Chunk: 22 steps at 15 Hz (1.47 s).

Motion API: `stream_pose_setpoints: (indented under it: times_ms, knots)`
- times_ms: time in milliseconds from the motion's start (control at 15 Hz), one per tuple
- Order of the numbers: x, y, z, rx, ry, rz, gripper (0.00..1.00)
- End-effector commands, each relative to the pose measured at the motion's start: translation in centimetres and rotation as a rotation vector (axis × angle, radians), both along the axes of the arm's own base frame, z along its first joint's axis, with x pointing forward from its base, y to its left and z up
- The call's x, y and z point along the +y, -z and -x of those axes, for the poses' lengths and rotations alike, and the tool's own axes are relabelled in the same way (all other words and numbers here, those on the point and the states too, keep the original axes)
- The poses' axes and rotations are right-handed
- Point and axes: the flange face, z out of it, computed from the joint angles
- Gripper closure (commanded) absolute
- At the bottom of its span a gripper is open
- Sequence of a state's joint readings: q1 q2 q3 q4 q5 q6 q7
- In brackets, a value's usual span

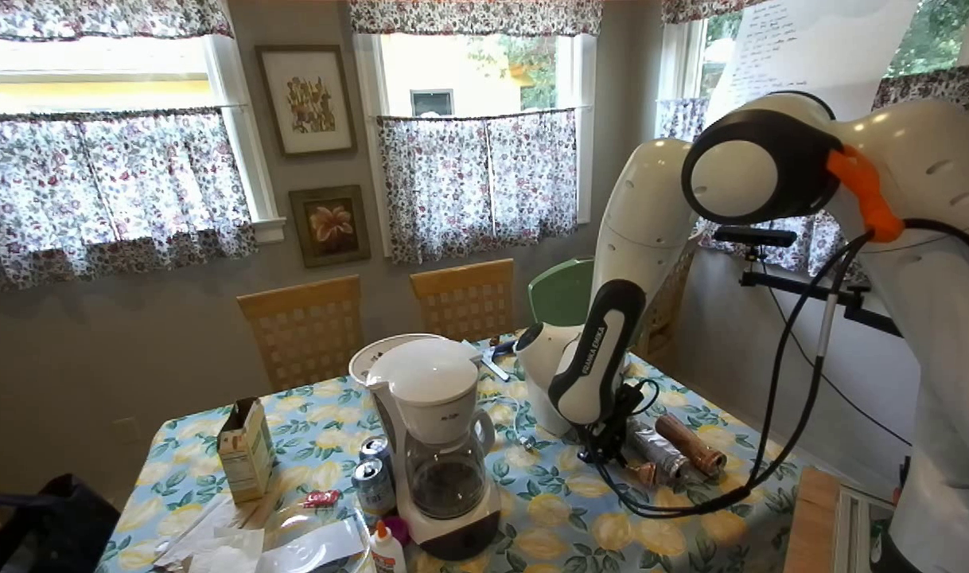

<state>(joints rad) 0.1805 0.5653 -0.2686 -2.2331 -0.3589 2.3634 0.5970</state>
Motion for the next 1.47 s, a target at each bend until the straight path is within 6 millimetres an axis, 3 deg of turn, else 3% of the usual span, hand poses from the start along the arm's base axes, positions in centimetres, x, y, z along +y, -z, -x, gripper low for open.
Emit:
stream_pose_setpoints:
  times_ms: [0, 667, 1400]
  knots:
    - [0.8, -1.6, -0.3, -0.015, 0.017, -0.059, 0.99]
    - [2.3, -6.9, -1.1, -0.098, 0.035, -0.171, 0.99]
    - [6.0, -13.3, -0.5, -0.157, -0.072, -0.245, 0.99]
